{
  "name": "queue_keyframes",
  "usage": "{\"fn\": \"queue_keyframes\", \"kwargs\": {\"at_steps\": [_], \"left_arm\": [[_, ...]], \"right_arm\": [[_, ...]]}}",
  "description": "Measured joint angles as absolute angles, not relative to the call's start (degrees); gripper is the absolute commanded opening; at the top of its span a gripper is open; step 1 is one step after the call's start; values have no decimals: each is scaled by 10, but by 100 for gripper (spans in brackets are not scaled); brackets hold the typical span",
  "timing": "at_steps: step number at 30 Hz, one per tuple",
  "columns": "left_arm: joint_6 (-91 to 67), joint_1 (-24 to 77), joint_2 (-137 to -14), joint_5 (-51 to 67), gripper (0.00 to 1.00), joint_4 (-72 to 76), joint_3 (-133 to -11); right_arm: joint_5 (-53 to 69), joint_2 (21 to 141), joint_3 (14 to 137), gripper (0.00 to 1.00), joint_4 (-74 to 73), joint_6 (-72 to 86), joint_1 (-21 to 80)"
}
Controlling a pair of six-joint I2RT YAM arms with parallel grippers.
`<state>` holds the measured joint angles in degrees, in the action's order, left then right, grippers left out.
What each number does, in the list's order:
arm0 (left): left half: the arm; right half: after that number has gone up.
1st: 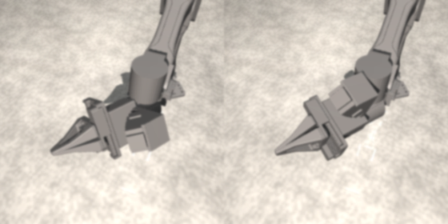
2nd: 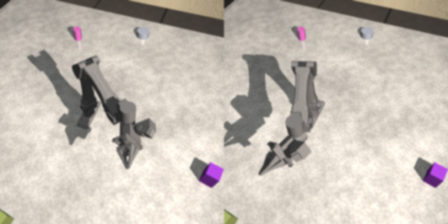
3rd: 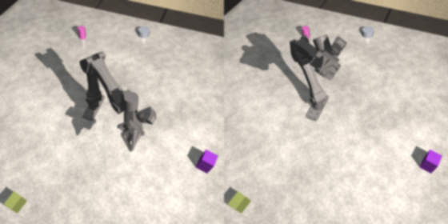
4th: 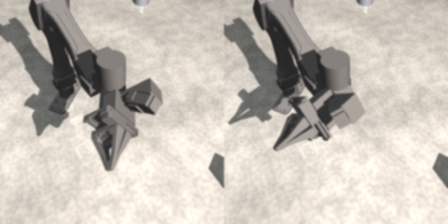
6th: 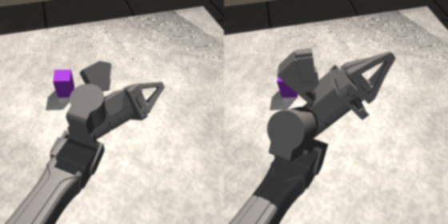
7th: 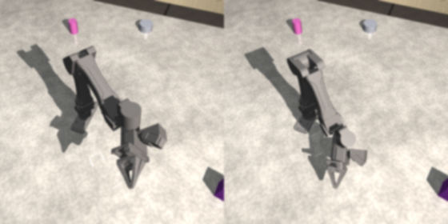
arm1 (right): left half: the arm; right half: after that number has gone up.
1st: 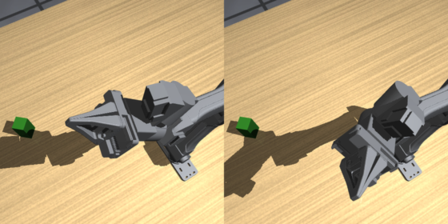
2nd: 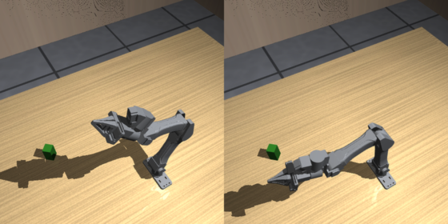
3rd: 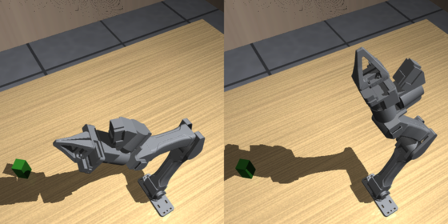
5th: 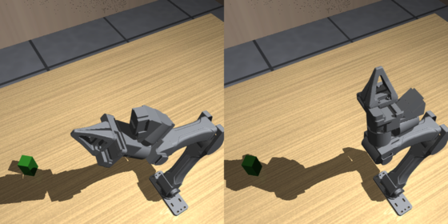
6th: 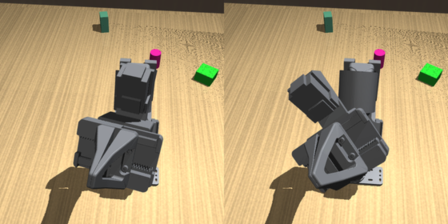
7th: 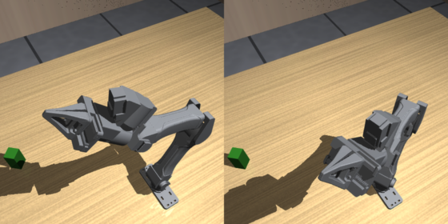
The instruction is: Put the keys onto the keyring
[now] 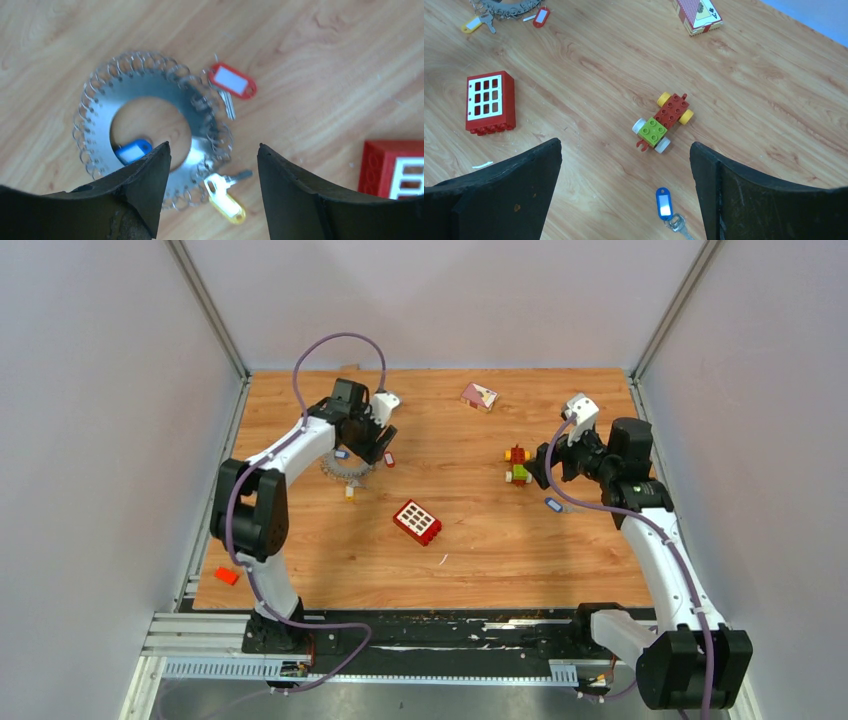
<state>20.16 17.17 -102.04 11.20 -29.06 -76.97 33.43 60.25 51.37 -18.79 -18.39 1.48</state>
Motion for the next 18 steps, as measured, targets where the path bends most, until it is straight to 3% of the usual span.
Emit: {"fn": "queue_keyframes", "kwargs": {"at_steps": [12,18], "left_arm": [[140,172,-1182,75,51,-327,-938],[119,172,-1236,79,47,-350,-1000]], "right_arm": [[335,597,514,100,-195,-195,15],[337,597,514,100,-195,-197,15]]}}
